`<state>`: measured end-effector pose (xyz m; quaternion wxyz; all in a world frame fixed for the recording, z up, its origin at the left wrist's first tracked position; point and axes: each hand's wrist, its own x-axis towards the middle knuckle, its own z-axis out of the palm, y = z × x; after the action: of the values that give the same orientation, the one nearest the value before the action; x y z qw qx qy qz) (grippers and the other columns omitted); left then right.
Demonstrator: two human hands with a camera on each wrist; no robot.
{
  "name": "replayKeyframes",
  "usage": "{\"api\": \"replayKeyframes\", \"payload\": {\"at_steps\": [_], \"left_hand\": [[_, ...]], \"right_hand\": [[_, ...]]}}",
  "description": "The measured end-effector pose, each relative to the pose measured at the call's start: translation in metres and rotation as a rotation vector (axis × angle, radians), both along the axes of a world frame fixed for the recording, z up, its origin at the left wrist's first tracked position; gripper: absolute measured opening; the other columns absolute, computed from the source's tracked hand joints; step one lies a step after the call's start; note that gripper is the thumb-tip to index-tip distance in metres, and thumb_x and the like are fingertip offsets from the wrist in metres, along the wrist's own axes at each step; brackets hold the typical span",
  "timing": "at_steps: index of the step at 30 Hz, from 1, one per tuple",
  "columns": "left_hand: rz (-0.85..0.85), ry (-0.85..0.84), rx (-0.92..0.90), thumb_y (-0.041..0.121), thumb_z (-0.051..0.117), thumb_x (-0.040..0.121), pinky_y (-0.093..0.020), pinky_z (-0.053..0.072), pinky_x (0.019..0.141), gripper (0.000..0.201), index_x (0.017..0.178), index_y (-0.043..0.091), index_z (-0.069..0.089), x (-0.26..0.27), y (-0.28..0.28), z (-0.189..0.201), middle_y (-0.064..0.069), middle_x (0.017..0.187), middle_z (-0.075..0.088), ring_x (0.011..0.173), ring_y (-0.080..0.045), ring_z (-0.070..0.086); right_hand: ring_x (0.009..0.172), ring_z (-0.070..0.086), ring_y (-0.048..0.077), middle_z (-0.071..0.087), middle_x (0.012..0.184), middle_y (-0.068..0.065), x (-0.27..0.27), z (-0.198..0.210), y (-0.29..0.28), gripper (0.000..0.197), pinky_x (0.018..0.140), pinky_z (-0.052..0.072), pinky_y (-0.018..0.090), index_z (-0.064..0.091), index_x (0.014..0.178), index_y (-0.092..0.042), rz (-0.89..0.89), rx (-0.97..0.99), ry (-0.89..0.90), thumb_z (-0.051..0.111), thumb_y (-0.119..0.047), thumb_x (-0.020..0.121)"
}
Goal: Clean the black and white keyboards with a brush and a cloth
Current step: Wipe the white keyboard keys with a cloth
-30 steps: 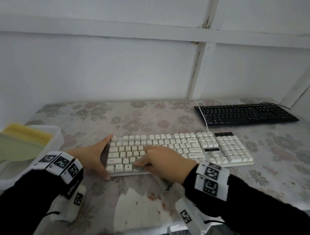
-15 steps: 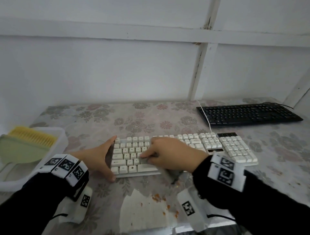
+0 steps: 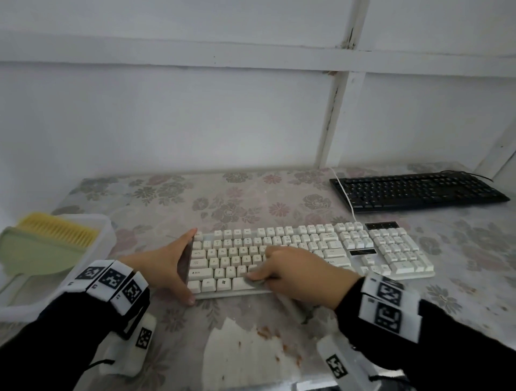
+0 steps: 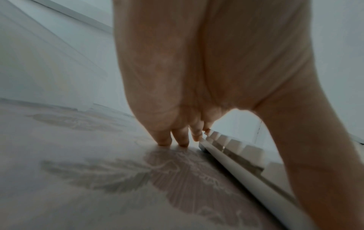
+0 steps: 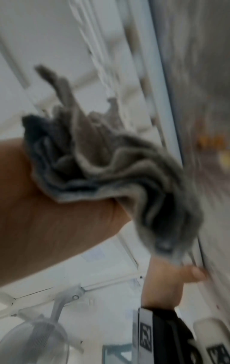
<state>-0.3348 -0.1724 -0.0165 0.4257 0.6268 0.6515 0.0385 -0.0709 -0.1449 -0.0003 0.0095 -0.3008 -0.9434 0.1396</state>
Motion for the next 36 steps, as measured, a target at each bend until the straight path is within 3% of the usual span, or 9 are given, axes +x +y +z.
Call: {"api": "replayKeyframes", "payload": {"at_steps": [7,11,15,17,20,24,28,30,36], "left_hand": [[-0.002,-0.01,-0.003,0.058,0.087,0.022,-0.024,0.024,0.111,0.167,0.149,0.028,-0.016,0.0,-0.001,0.0,0.015,0.149,0.02,0.131,-0.004,0.025],[0.004,-0.004,-0.002,0.053,0.087,0.025,-0.024,0.025,0.11,0.164,0.149,0.028,-0.016,0.001,-0.001,0.0,0.014,0.151,0.021,0.13,-0.004,0.026],[0.005,0.003,0.001,0.049,0.087,0.03,-0.022,0.025,0.107,0.158,0.149,0.028,-0.015,0.002,-0.001,0.0,0.02,0.145,0.023,0.128,-0.001,0.026],[0.009,-0.002,-0.005,0.046,0.087,0.032,-0.019,0.024,0.104,0.156,0.149,0.028,-0.015,0.002,-0.001,0.0,0.024,0.137,0.022,0.127,0.0,0.025],[0.021,0.002,-0.014,0.041,0.088,0.037,-0.019,0.024,0.103,0.154,0.15,0.027,-0.016,0.001,0.0,-0.001,0.025,0.134,0.02,0.126,0.001,0.025],[0.034,0.014,-0.017,0.03,0.091,0.05,-0.019,0.024,0.102,0.146,0.149,0.028,-0.017,0.001,0.0,-0.003,0.024,0.134,0.018,0.126,0.001,0.024],[0.015,0.018,-0.026,0.043,0.089,0.039,-0.02,0.025,0.104,0.154,0.148,0.03,-0.018,0.0,-0.001,-0.001,0.023,0.141,0.018,0.127,0.001,0.024],[0.01,0.02,-0.02,0.049,0.088,0.033,-0.022,0.026,0.107,0.158,0.148,0.031,-0.018,0.0,-0.001,-0.001,0.019,0.148,0.019,0.129,-0.001,0.025],[0.003,0.021,-0.016,0.048,0.086,0.031,-0.019,0.024,0.103,0.158,0.149,0.028,-0.017,0.002,-0.001,0.001,0.018,0.144,0.02,0.125,0.0,0.024]], "right_hand": [[0.086,0.051,0.013,0.048,0.088,-0.001,0.065,0.015,0.005,0.027,0.061,0.031,0.021,0.064,0.118,-0.041,-0.147,-0.048,-0.087,0.049,-0.037,0.095],[0.08,0.049,0.01,0.045,0.073,-0.01,0.058,0.019,0.011,0.027,0.058,0.03,0.011,0.068,0.114,-0.033,-0.151,0.0,-0.159,0.049,-0.035,0.095],[0.077,0.049,0.006,0.041,0.067,-0.015,0.044,0.031,0.018,0.024,0.059,0.034,0.017,0.071,0.109,-0.034,-0.171,0.09,-0.132,0.051,-0.034,0.094],[0.072,0.044,0.004,0.04,0.071,-0.014,0.038,0.032,0.016,0.025,0.062,0.035,0.02,0.068,0.111,-0.04,-0.138,0.089,-0.084,0.049,-0.041,0.095],[0.078,0.044,0.007,0.04,0.079,-0.012,0.04,0.022,0.008,0.028,0.069,0.039,0.027,0.064,0.116,-0.042,-0.068,0.047,-0.12,0.045,-0.043,0.095],[0.082,0.045,0.005,0.044,0.088,-0.008,0.072,0.014,0.006,0.027,0.067,0.035,0.024,0.059,0.119,-0.04,-0.111,0.067,-0.142,0.044,-0.04,0.096],[0.072,0.039,-0.003,0.041,0.083,-0.013,0.096,0.009,0.013,0.028,0.061,0.029,0.012,0.058,0.121,-0.045,-0.156,0.036,-0.125,0.046,-0.038,0.097],[0.073,0.04,-0.002,0.043,0.084,-0.012,0.105,0.006,0.016,0.027,0.061,0.029,0.011,0.058,0.12,-0.046,-0.169,0.033,-0.129,0.047,-0.039,0.096],[0.076,0.047,0.002,0.048,0.085,-0.01,0.116,0.004,0.016,0.029,0.065,0.034,0.01,0.056,0.12,-0.052,-0.231,-0.037,-0.05,0.051,-0.042,0.093]]}}
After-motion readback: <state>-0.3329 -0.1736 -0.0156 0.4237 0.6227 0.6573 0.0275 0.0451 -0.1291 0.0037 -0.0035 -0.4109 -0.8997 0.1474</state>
